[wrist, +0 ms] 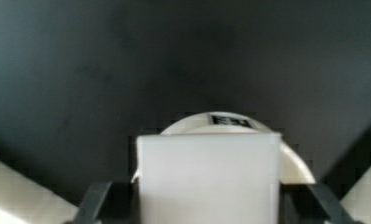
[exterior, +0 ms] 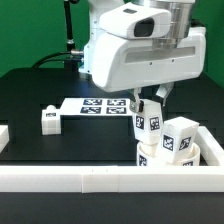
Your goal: Assemble stool
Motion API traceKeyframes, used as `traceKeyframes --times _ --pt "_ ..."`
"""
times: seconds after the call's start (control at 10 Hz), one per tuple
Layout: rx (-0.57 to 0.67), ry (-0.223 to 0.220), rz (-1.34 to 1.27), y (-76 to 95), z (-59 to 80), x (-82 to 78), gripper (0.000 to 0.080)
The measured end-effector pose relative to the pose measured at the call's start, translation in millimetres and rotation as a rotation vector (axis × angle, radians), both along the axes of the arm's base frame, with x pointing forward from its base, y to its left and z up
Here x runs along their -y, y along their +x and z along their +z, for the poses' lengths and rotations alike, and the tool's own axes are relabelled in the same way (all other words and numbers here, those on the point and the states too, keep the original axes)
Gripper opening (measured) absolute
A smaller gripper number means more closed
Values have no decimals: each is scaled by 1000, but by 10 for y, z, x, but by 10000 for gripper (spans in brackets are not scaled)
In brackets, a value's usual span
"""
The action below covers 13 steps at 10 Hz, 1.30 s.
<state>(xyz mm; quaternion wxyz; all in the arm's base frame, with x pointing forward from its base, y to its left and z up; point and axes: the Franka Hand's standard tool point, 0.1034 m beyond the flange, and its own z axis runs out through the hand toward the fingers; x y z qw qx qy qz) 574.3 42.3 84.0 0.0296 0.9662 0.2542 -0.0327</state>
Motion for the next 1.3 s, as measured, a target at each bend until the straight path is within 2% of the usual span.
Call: traceKeyframes --times 0.4,0.7,0.9,1.3 --pt "23 -7 -391 -2 1 -13 334" --pt "27 24 -799 1 -5 -34 334" --pt "-5 80 -1131 -2 -16 -51 334" --pt "-16 71 -1447 -1 -17 -92 334"
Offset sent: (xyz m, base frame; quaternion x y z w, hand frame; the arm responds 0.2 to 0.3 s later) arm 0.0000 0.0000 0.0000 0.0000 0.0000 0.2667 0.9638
